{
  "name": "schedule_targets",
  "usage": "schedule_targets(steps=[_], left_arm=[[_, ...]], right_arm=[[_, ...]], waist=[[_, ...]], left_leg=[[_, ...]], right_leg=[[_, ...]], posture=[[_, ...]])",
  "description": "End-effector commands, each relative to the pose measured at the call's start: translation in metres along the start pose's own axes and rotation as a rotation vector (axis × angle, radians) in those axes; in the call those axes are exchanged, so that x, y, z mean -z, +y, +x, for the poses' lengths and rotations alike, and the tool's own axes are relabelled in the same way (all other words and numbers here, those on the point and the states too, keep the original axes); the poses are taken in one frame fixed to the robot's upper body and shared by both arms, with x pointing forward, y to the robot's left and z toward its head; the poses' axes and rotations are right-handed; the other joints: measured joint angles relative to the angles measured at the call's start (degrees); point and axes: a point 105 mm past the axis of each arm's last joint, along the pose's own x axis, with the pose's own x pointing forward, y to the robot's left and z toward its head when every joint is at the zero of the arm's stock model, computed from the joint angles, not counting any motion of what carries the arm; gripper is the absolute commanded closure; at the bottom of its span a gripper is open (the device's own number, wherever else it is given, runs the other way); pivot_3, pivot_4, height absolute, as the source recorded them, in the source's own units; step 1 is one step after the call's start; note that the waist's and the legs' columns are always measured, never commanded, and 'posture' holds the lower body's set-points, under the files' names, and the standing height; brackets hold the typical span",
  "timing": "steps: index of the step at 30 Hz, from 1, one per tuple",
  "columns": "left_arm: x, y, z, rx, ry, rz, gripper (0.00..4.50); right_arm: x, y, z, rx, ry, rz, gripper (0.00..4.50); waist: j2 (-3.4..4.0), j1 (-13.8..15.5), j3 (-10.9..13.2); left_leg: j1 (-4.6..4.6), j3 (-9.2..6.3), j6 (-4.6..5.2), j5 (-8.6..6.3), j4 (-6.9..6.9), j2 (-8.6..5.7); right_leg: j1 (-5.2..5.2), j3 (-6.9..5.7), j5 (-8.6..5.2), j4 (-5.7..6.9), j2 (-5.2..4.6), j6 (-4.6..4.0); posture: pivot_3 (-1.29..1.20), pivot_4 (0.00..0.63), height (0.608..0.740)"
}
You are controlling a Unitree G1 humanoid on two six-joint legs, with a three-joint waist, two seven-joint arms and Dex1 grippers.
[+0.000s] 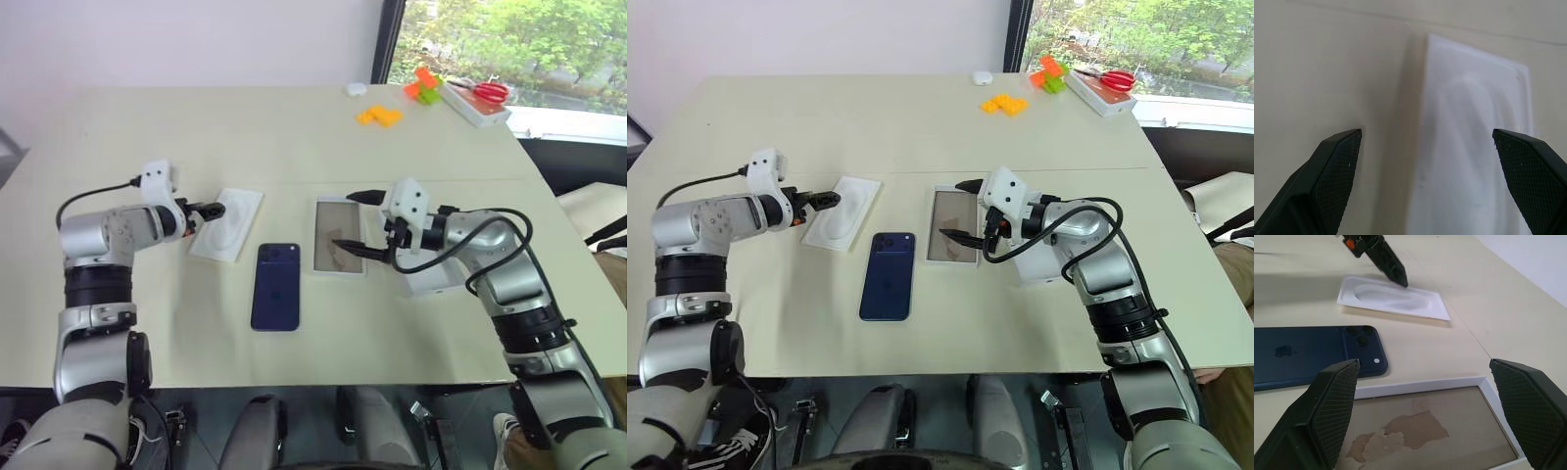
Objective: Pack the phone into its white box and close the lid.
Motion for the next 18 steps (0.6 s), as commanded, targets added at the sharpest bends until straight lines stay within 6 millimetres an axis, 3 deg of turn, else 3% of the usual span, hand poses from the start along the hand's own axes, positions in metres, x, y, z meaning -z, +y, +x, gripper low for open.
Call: schedule_targets(steps=[1,8,18], left_arm=[[-0.002,-0.006,-0.002,0.043,-0.011,-0.021,0.89],[0.004,-0.006,0.001,0.072,0.0,-0.133,4.42],[-0.006,-0.001,-0.013,0.131,-0.084,-0.316,4.47]], right_arm=[[-0.014,0.0,-0.001,0.01,-0.051,-0.038,0.0],[-0.021,0.002,-0.002,0.004,-0.079,-0.041,0.0],[-0.02,0.002,-0.002,0.0,-0.075,-0.037,0.0]], waist=[[0.0,0.05,0.0],[0.0,0.09,0.0],[-0.01,0.07,0.0]], left_leg=[[0.0,-0.01,0.0,0.0,0.0,0.01],[0.01,-0.03,-0.06,0.03,0.0,0.01],[0.03,-0.04,-0.12,0.07,0.0,0.01]], right_leg=[[0.0,0.0,0.0,0.0,0.01,0.0],[0.0,-0.01,0.0,0.01,0.01,0.0],[0.0,-0.01,0.01,0.04,0.0,0.01]], posture=[[0.0,0.15,0.74],[0.0,0.15,0.74],[0.0,0.15,0.74]])
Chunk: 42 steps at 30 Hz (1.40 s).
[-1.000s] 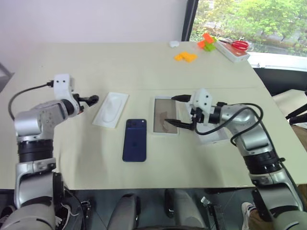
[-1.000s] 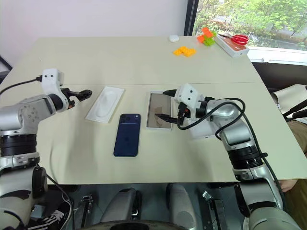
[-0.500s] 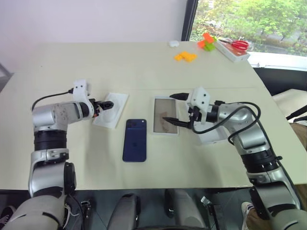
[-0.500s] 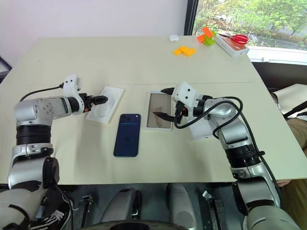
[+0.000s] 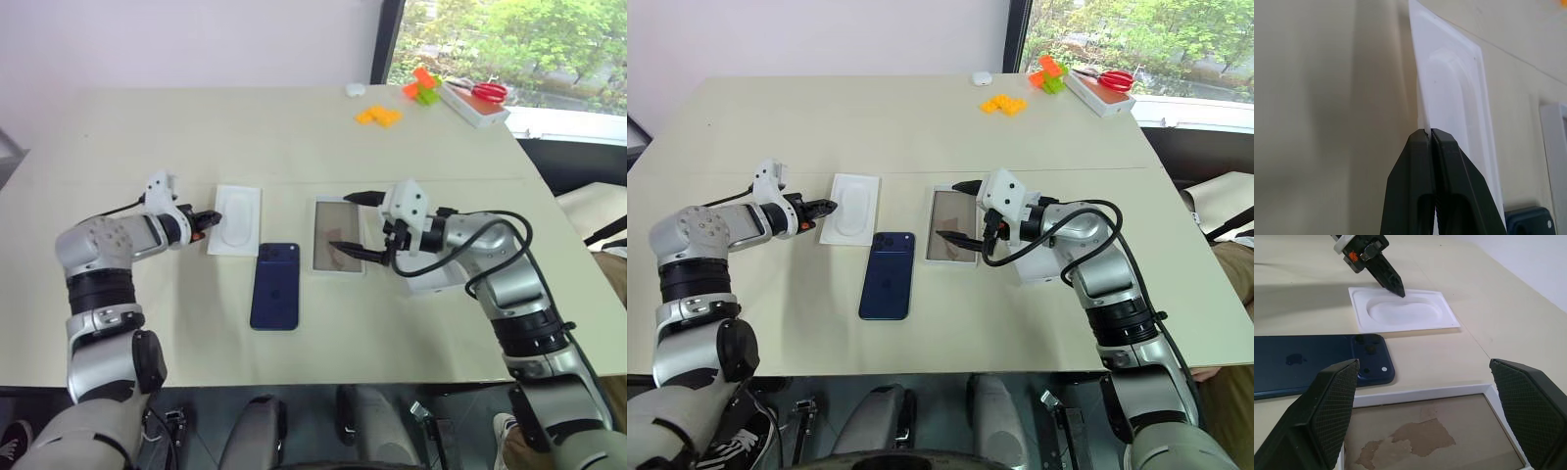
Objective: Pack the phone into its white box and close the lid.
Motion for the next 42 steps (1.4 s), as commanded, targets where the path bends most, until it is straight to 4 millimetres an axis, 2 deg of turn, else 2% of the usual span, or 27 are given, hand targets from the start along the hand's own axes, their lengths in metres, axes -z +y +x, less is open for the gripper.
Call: schedule_targets(steps=[1,4,6,8,11,13,16,19,21,24,27,40,42], left_arm=[[-0.017,-0.013,-0.013,0.098,-0.073,-0.093,4.47],[-0.025,-0.031,-0.023,0.211,-0.088,-0.172,4.47],[-0.024,-0.052,-0.03,0.312,-0.056,-0.2,4.47],[-0.017,-0.072,-0.031,0.397,-0.032,-0.224,4.47],[-0.002,-0.087,-0.023,0.415,-0.019,-0.225,4.47],[0.017,-0.1,-0.009,0.378,0.014,-0.201,4.47],[0.029,-0.12,0.004,0.393,0.012,-0.2,4.47],[0.045,-0.138,0.018,0.369,0.026,-0.197,4.47],[0.054,-0.149,0.022,0.372,0.041,-0.183,4.47],[0.064,-0.152,0.028,0.329,0.056,-0.157,4.47],[0.07,-0.151,0.033,0.284,0.067,-0.094,4.47],[0.075,-0.154,0.044,0.281,0.081,-0.11,4.47],[0.075,-0.154,0.046,0.279,0.078,-0.109,3.85]], right_arm=[[-0.016,-0.002,-0.003,0.009,-0.046,-0.043,0.0],[-0.015,-0.002,-0.003,0.008,-0.043,-0.043,0.0],[-0.013,-0.003,-0.004,0.009,-0.035,-0.041,0.0],[-0.011,-0.005,-0.005,0.015,-0.025,-0.039,0.0],[-0.006,-0.007,-0.01,0.014,-0.006,-0.043,0.0],[0.0,-0.015,-0.023,0.038,0.014,-0.025,0.0],[0.006,-0.012,-0.044,-0.01,0.033,-0.008,0.0],[0.014,-0.012,-0.075,-0.028,0.051,0.105,0.0],[0.018,-0.014,-0.085,-0.01,0.055,0.164,0.0],[0.02,-0.014,-0.087,0.009,0.079,0.131,0.0],[0.014,-0.013,-0.085,0.013,0.058,0.131,0.0],[0.009,-0.013,-0.078,0.035,0.051,0.108,0.0],[0.009,-0.012,-0.078,0.033,0.05,0.106,0.0]], waist=[[0.0,-0.01,0.0],[0.0,0.01,0.0],[-0.02,0.09,0.01],[-0.02,0.2,0.01],[-0.03,0.18,0.0],[-0.03,0.15,0.01],[-0.07,0.54,0.03],[-0.08,0.36,0.03],[-0.08,0.16,0.03],[-0.08,-0.24,0.04],[-0.08,-0.06,0.03],[-0.09,0.24,0.04],[-0.09,0.23,0.04]], left_leg=[[0.0,0.0,0.0,0.0,0.0,0.0],[-0.02,-0.01,-0.01,0.0,0.0,0.0],[-0.04,-0.03,-0.01,0.01,0.0,0.0],[-0.09,-0.1,-0.08,0.04,0.0,-0.03],[-0.09,-0.12,-0.11,0.05,0.0,-0.14],[-0.11,-0.09,-0.13,0.06,0.0,-0.2],[-0.2,-0.13,-0.16,0.08,0.0,-0.31],[-0.23,-0.12,-0.14,0.07,0.0,-0.32],[-0.23,-0.1,-0.12,0.06,0.0,-0.32],[-0.11,0.03,-0.12,0.06,0.0,-0.23],[-0.04,0.02,-0.3,0.17,0.0,-0.16],[-0.04,0.02,-0.36,0.22,0.01,-0.12],[-0.04,0.01,-0.36,0.22,0.01,-0.12]], right_leg=[[0.0,0.0,0.0,0.0,0.0,0.0],[0.0,-0.01,0.0,-0.01,-0.01,0.01],[0.0,-0.03,0.01,-0.01,-0.01,0.01],[0.0,-0.09,0.02,-0.04,-0.03,0.04],[0.03,-0.11,0.05,-0.05,-0.18,0.09],[0.02,-0.12,0.09,-0.08,-0.29,0.17],[0.03,-0.15,0.12,-0.16,-0.35,0.21],[0.02,-0.15,0.12,-0.21,-0.34,0.22],[0.04,-0.15,0.12,-0.23,-0.33,0.22],[0.04,-0.03,0.12,-0.2,-0.19,0.23],[0.07,0.08,0.13,-0.17,0.13,0.21],[0.1,0.08,0.16,-0.2,0.14,0.16],[0.1,0.08,0.16,-0.2,0.14,0.16]], posture=[[0.0,0.15,0.74],[0.0,0.15,0.74],[0.0,0.15,0.74],[0.0,0.15,0.74],[0.0,0.15,0.74],[0.0,0.15,0.74],[0.0,0.15,0.74],[0.0,0.15,0.74],[0.0,0.15,0.74],[0.0,0.15,0.74],[0.0,0.15,0.74],[0.0,0.15,0.74],[0.0,0.15,0.74]])
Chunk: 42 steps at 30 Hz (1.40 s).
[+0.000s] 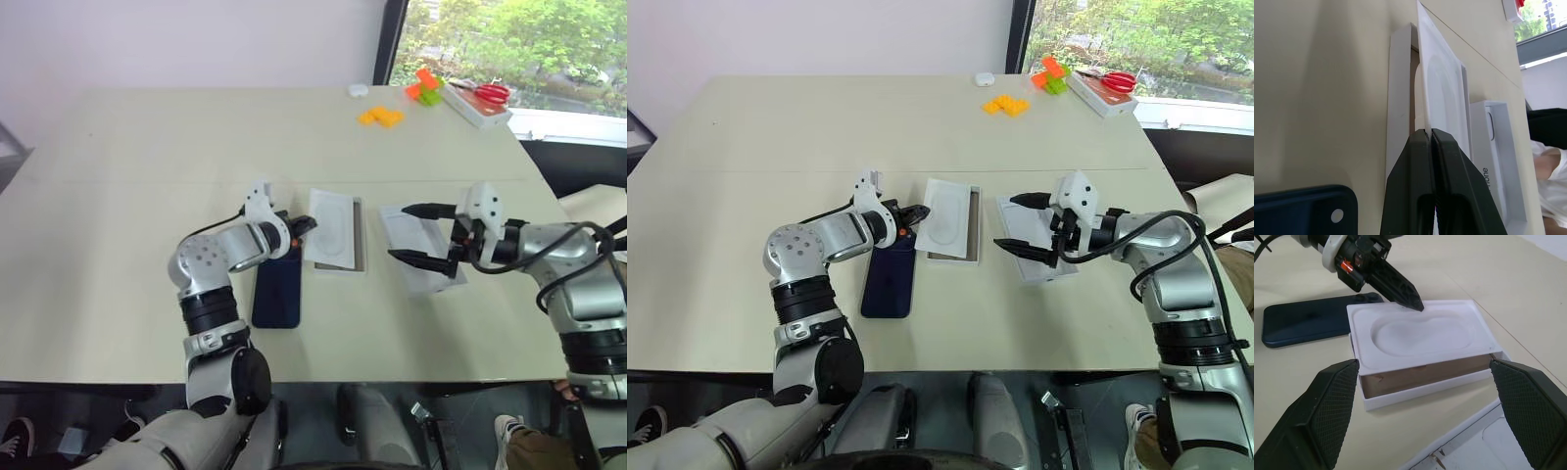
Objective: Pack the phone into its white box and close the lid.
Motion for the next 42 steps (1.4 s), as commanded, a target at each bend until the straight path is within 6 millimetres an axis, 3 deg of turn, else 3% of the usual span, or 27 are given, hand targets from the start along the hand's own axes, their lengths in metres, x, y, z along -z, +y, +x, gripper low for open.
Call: schedule_targets(steps=[1,8,19,27,30,34,37,42], left_arm=[[-0.003,-0.016,0.003,0.045,-0.02,0.029,3.48],[0.002,-0.023,0.01,0.064,0.002,0.055,0.03],[-0.012,-0.048,-0.012,0.172,0.013,0.17,0.03],[-0.014,-0.036,-0.04,0.191,0.047,0.357,0.03],[-0.018,-0.024,-0.054,0.168,0.057,0.434,0.0],[-0.041,-0.024,-0.077,0.223,-0.036,0.518,0.0],[-0.045,-0.025,-0.098,0.302,-0.044,0.61,0.0],[-0.033,-0.011,-0.125,0.366,0.033,0.727,0.0]], right_arm=[[-0.013,0.002,0.0,-0.001,-0.035,-0.049,0.0],[-0.015,0.001,0.003,0.001,-0.039,-0.056,0.0],[-0.016,0.0,0.01,-0.001,-0.058,-0.027,0.0],[-0.024,-0.002,0.027,0.023,-0.082,0.063,0.0],[-0.026,0.0,0.04,0.035,-0.078,0.052,0.86],[-0.029,0.006,0.06,0.05,-0.079,0.039,2.91],[-0.028,0.011,0.075,0.053,-0.059,0.008,4.45],[-0.014,0.021,0.098,0.021,0.03,-0.119,4.45]], waist=[[0.0,-0.01,0.0],[0.0,-0.07,0.0],[0.0,-0.14,0.0],[0.03,-0.2,-0.01],[0.04,-0.26,-0.01],[0.05,-0.3,-0.01],[0.06,-0.36,-0.01],[0.07,-0.38,-0.01]], left_leg=[[0.0,0.0,0.0,0.0,0.0,0.0],[0.0,0.0,0.0,0.0,0.0,-0.01],[0.0,-0.01,0.0,0.0,0.0,0.01],[0.06,-0.01,-0.01,0.01,-0.02,0.1],[0.05,-0.02,-0.01,0.01,-0.02,0.15],[0.05,-0.03,-0.02,0.01,-0.02,0.17],[0.01,-0.02,-0.02,0.01,-0.03,0.18],[-0.01,0.01,-0.01,0.01,-0.03,0.15]], right_leg=[[0.0,0.0,0.0,0.0,0.0,0.0],[0.0,0.0,0.0,0.0,0.01,0.0],[0.0,-0.01,0.0,0.0,0.02,0.0],[-0.01,0.02,0.0,0.06,0.08,-0.01],[-0.01,0.02,0.0,0.06,0.05,-0.02],[-0.04,0.01,0.0,0.07,0.06,-0.03],[-0.08,0.01,0.0,0.07,0.05,-0.05],[-0.08,0.01,-0.01,0.02,0.0,-0.06]], posture=[[0.0,0.15,0.74],[0.0,0.15,0.74],[0.0,0.15,0.74],[0.0,0.15,0.74],[0.0,0.15,0.74],[0.0,0.15,0.74],[0.0,0.15,0.74],[0.0,0.15,0.74]])
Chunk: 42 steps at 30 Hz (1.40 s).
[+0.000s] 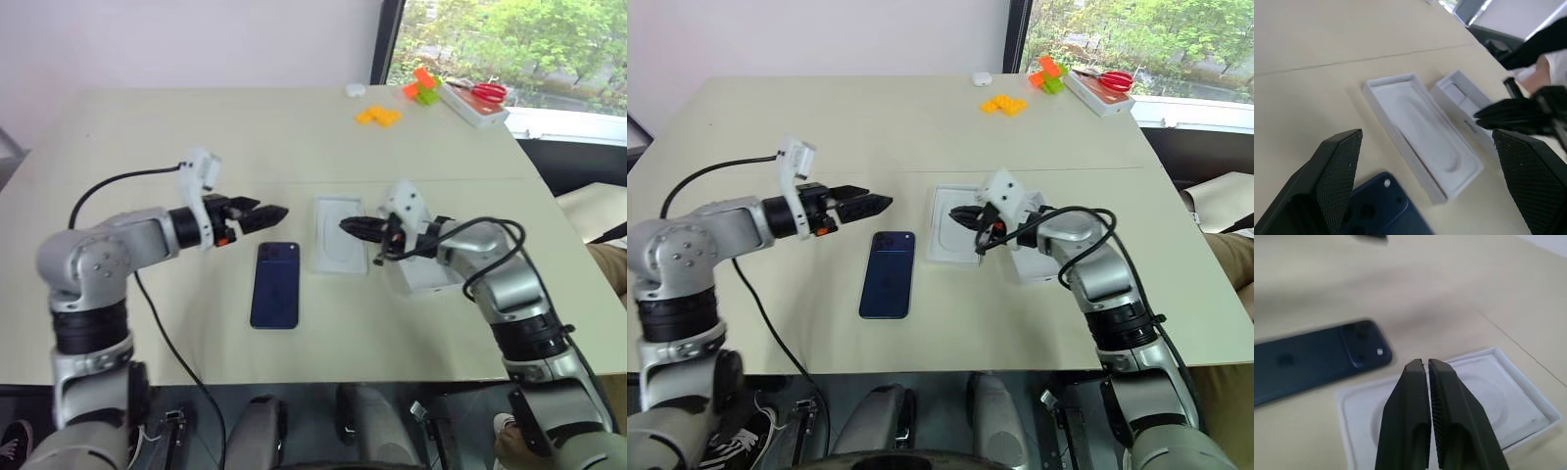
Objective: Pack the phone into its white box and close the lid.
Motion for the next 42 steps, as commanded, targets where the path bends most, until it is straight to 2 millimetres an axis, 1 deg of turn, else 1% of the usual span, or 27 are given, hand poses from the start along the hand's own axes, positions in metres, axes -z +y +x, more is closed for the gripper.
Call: schedule_targets(steps=[1,5,8,12,14,19,26,28,30,32,33,35,37,38,39,41,42], left_arm=[[0.0,-0.017,-0.014,0.127,-0.001,0.101,0.0],[0.008,-0.018,-0.023,0.149,0.027,0.153,0.0],[0.016,-0.017,-0.023,0.142,0.053,0.161,0.0],[0.019,-0.019,-0.021,0.14,0.054,0.166,0.0],[0.019,-0.019,-0.021,0.137,0.048,0.165,0.0],[0.02,-0.018,-0.019,0.123,0.042,0.159,0.0],[0.019,-0.016,-0.019,0.113,0.033,0.159,0.0],[0.019,-0.016,-0.018,0.107,0.031,0.172,0.0],[0.017,-0.015,-0.018,0.109,0.023,0.166,0.0],[0.016,-0.013,-0.018,0.098,0.02,0.172,0.0],[0.017,-0.012,-0.019,0.094,0.025,0.171,0.0],[0.018,-0.011,-0.019,0.087,0.033,0.164,0.0],[0.018,-0.005,-0.022,0.053,0.042,0.145,0.0],[0.017,-0.002,-0.024,0.033,0.046,0.138,0.0],[0.019,0.002,-0.027,0.019,0.073,0.092,0.0],[0.02,0.007,-0.035,-0.007,0.098,0.026,0.0],[0.019,0.008,-0.039,-0.011,0.102,0.016,0.0]], right_arm=[[-0.007,0.001,0.014,-0.002,0.011,-0.119,4.45],[0.008,0.004,0.029,-0.047,0.113,-0.297,4.45],[0.02,0.002,0.037,-0.071,0.185,-0.423,4.45],[0.034,-0.003,0.039,-0.103,0.261,-0.494,4.45],[0.038,-0.009,0.039,-0.103,0.287,-0.549,4.45],[0.034,-0.018,0.046,-0.074,0.269,-0.543,4.45],[0.029,-0.012,0.046,-0.086,0.212,-0.432,4.45],[0.032,-0.012,0.042,-0.095,0.235,-0.486,4.45],[0.027,-0.015,0.04,-0.086,0.218,-0.484,4.45],[0.026,-0.021,0.036,-0.073,0.235,-0.536,4.45],[0.026,-0.021,0.035,-0.077,0.238,-0.549,4.45],[0.022,-0.019,0.034,-0.085,0.207,-0.523,4.45],[0.007,-0.02,0.035,-0.059,0.12,-0.444,4.45],[0.0,-0.019,0.033,-0.056,0.079,-0.432,4.45],[-0.009,-0.019,0.031,-0.049,0.028,-0.403,4.45],[-0.026,-0.019,0.024,-0.025,-0.054,-0.383,3.92],[-0.031,-0.017,0.021,-0.03,-0.082,-0.374,3.55]], waist=[[0.0,-0.02,0.0],[-0.01,0.18,0.01],[-0.01,-0.05,0.01],[-0.01,-0.08,0.01],[-0.02,-0.1,0.0],[-0.02,-0.18,0.0],[-0.01,-0.16,0.01],[-0.01,-0.08,0.01],[-0.01,-0.09,0.01],[-0.01,-0.12,0.01],[0.0,-0.12,0.01],[-0.01,-0.1,0.01],[-0.01,-0.19,0.01],[0.0,-0.3,0.02],[0.0,-0.33,0.02],[0.02,-0.28,0.03],[0.01,-0.26,0.03]], left_leg=[[0.0,0.0,0.0,0.0,0.0,0.0],[-0.03,-0.02,0.02,0.0,0.01,0.0],[-0.02,0.0,0.05,-0.01,0.01,0.01],[-0.03,-0.02,0.05,-0.02,0.01,0.02],[-0.02,-0.01,0.06,-0.02,0.01,0.02],[0.02,-0.02,0.06,-0.02,0.01,0.05],[0.01,-0.03,0.06,-0.02,0.01,0.05],[0.01,-0.03,0.06,-0.02,0.01,0.05],[0.01,-0.03,0.06,-0.02,0.01,0.05],[0.01,-0.03,0.06,-0.02,0.01,0.04],[0.0,-0.03,0.06,-0.02,0.01,0.04],[0.0,-0.03,0.06,-0.02,0.01,0.04],[0.0,-0.03,0.06,-0.02,0.01,0.05],[0.01,-0.02,0.06,-0.02,0.01,0.05],[0.01,-0.02,0.06,-0.02,0.01,0.08],[0.02,-0.05,0.06,-0.02,0.0,0.11],[0.01,-0.07,0.06,-0.02,0.0,0.12]], right_leg=[[0.0,0.0,0.0,0.0,0.0,0.0],[0.01,-0.04,-0.1,-0.01,-0.01,-0.19],[0.01,-0.03,-0.1,-0.02,-0.01,-0.18],[0.0,-0.03,-0.01,-0.02,0.0,-0.03],[0.0,-0.03,0.0,-0.01,0.0,-0.02],[0.02,-0.03,0.0,0.01,0.03,-0.03],[0.02,-0.03,0.01,0.01,0.02,-0.03],[0.02,-0.03,0.01,0.01,0.02,-0.03],[0.02,-0.03,0.01,0.01,0.02,-0.03],[0.02,-0.03,0.01,0.01,0.02,-0.03],[0.01,-0.03,0.01,0.01,0.02,-0.03],[0.01,-0.03,0.01,0.01,0.02,-0.03],[0.01,-0.03,0.01,0.01,0.02,-0.03],[0.01,-0.02,0.01,0.01,0.03,-0.03],[0.01,-0.02,0.01,0.02,0.05,-0.03],[-0.01,-0.03,0.01,0.03,0.1,-0.03],[-0.01,-0.04,0.01,0.04,0.1,-0.02]], posture=[[0.0,0.15,0.74],[0.0,0.15,0.74],[0.0,0.15,0.74],[0.0,0.15,0.74],[0.0,0.15,0.74],[0.0,0.15,0.74],[0.0,0.15,0.74],[0.0,0.15,0.74],[0.0,0.15,0.74],[0.0,0.15,0.74],[0.0,0.15,0.74],[0.0,0.15,0.74],[0.0,0.15,0.74],[0.0,0.15,0.74],[0.0,0.15,0.74],[0.0,0.15,0.74],[0.0,0.15,0.74]])
